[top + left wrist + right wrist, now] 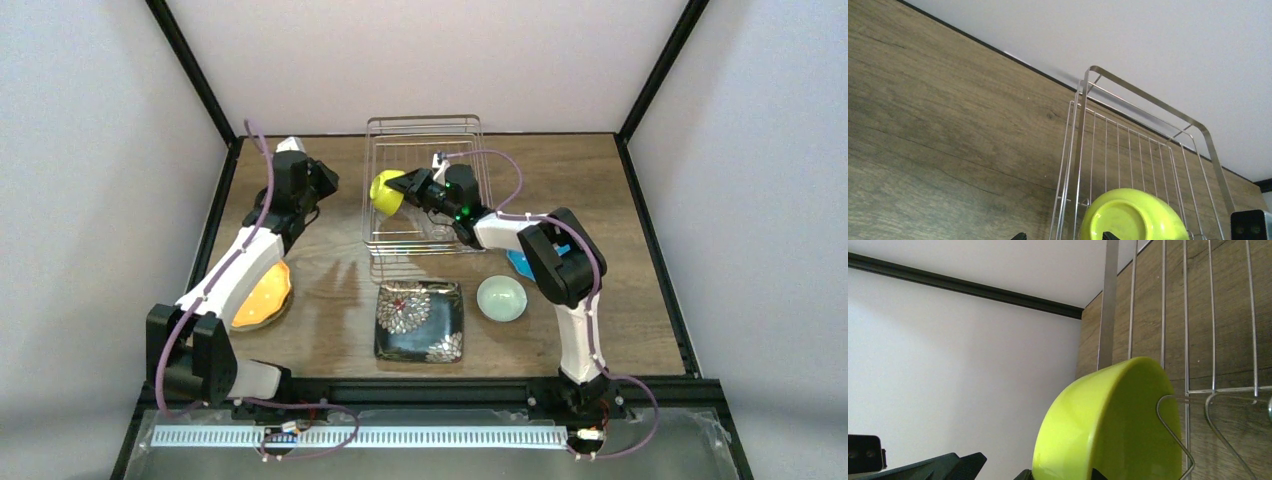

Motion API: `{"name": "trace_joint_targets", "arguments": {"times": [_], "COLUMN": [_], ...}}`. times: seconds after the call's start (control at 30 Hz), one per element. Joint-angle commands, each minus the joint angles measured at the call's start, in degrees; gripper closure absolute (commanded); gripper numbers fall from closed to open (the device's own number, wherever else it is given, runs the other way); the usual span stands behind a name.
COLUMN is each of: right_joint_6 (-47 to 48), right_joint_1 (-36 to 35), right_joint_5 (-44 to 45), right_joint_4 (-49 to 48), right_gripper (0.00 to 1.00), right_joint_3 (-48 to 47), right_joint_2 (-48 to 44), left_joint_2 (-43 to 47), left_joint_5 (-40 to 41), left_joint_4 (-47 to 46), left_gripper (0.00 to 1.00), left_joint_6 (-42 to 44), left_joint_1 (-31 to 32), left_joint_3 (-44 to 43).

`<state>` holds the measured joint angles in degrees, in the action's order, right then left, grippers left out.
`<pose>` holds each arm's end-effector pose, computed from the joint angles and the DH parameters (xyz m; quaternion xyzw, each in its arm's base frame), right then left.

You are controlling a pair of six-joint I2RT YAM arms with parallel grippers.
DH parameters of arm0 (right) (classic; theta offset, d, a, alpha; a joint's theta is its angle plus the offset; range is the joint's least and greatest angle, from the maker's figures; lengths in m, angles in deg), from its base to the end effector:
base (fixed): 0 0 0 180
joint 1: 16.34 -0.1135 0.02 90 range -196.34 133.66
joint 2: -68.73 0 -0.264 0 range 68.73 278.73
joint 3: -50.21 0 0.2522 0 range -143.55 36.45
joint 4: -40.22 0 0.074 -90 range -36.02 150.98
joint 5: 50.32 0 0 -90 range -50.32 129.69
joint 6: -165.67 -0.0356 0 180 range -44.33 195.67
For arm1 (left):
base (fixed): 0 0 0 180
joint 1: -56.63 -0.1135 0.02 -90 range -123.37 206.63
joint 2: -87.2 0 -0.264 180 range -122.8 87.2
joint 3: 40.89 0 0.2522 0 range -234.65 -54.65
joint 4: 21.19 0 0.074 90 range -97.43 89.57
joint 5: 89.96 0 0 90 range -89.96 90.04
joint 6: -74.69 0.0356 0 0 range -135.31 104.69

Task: Load the mixed dishes into the dish rack
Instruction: Place the bowl in the dish rack.

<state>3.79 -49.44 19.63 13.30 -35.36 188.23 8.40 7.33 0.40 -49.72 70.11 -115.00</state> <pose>0.3836 0.2647 0.1894 0.1361 0.7340 0.5969 0.2938 0.3104 -0.0698 0.3035 -0.1870 0.8274 -0.1644 0.5034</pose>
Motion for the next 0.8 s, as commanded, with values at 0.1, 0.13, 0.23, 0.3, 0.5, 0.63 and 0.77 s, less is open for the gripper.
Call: {"name": "trace_joint_targets", "arguments": {"times": [0.1,0.13,0.23,0.3,0.5,0.63,0.77], "right_joint_6": [2.9,2.9,3.5,4.1,6.2,8.1,9.6], "right_joint_1": [-0.5,-0.5,-0.5,-0.5,-0.5,-0.5,-0.5], "right_joint_5": [1.0,1.1,1.4,1.8,2.7,3.4,3.7], "right_joint_4": [6.1,6.2,7.1,7.8,11.3,14.4,17.0], "right_gripper": [0.35,0.35,0.34,0.34,0.34,0.34,0.34], "right_joint_3": [2.3,2.4,2.4,2.3,1.5,0.3,-1.3], "right_joint_2": [-1.7,-1.9,-2.5,-3.1,-4.8,-5.6,-6.2], "left_joint_2": [0.6,0.6,0.8,1.0,1.2,1.3,1.6], "left_joint_5": [0.2,0.2,0.0,0.0,0.0,-0.1,0.0], "left_joint_4": [-1.2,-1.2,-1.1,-1.0,-1.0,-1.1,-1.1], "left_gripper": [0.12,0.12,0.12,0.12,0.12,0.12,0.12], "left_joint_6": [-1.2,-1.2,-1.4,-1.4,-1.9,-2.1,-2.4], "left_joint_1": [-0.3,-0.3,-0.4,-0.3,-0.3,-0.3,-0.2], "left_joint_3": [1.6,1.6,1.6,1.6,1.7,1.7,1.9]}}
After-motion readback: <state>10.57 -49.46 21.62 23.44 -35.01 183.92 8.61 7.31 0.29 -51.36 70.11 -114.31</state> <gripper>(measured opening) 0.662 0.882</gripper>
